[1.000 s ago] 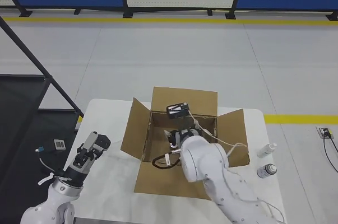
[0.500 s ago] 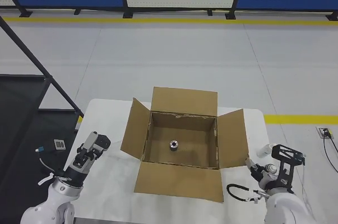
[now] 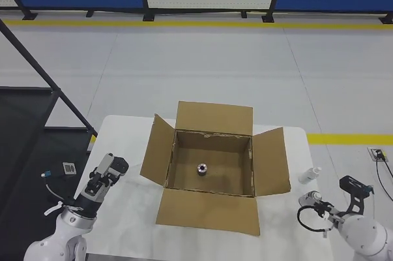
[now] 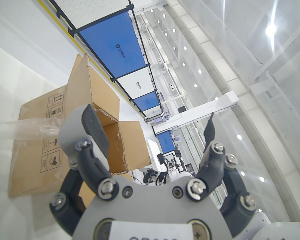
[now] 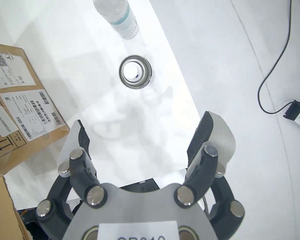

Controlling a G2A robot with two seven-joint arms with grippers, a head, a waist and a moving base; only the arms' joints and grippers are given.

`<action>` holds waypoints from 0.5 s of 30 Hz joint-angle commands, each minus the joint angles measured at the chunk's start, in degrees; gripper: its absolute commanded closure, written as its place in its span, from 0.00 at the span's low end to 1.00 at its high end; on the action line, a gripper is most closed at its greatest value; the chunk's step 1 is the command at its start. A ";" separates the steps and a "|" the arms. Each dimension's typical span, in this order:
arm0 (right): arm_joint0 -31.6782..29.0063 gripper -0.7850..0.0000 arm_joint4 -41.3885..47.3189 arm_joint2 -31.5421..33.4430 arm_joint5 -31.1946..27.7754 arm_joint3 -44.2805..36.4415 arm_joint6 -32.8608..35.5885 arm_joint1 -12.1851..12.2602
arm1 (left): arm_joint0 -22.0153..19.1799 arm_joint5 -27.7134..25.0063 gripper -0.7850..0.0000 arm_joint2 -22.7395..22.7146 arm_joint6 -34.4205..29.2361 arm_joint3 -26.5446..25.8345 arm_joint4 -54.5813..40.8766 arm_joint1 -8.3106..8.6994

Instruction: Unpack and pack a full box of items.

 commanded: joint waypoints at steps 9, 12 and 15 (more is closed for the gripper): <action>8.96 0.00 -0.88 -2.04 -1.60 11.05 3.55 1.01 | 0.00 0.00 0.00 0.00 0.00 0.00 0.00 0.00; 10.93 0.01 -1.48 -2.82 -0.80 13.40 4.24 1.19 | 0.00 0.00 0.00 0.00 0.00 0.00 0.00 0.00; 12.06 0.09 -2.92 -3.27 -0.18 15.24 4.75 1.41 | 0.00 0.00 0.00 0.00 0.00 0.00 0.00 0.00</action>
